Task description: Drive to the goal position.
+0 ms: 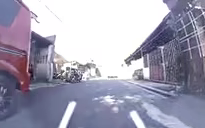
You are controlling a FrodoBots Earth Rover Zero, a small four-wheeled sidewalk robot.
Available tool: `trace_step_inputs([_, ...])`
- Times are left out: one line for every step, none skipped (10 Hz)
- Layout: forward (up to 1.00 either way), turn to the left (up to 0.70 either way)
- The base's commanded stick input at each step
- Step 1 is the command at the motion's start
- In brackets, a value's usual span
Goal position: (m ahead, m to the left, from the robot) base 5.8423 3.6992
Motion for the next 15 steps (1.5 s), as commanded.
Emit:
trace_step_inputs([1.00,0.00])
trace_step_inputs([1.00,0.00])
trace_step_inputs([1.00,0.00])
trace_step_inputs([1.00,0.00])
trace_step_inputs([1.00,0.00])
trace_step_inputs([1.00,0.00])
trace_step_inputs([1.00,0.00])
trace_step_inputs([1.00,0.00])
trace_step_inputs([1.00,0.00])
trace_step_inputs([1.00,0.00])
trace_step_inputs([1.00,0.00])
trace_step_inputs([1.00,0.00])
trace_step_inputs([1.00,0.00])
trace_step_inputs([1.00,0.00])
trace_step_inputs([1.00,0.00])
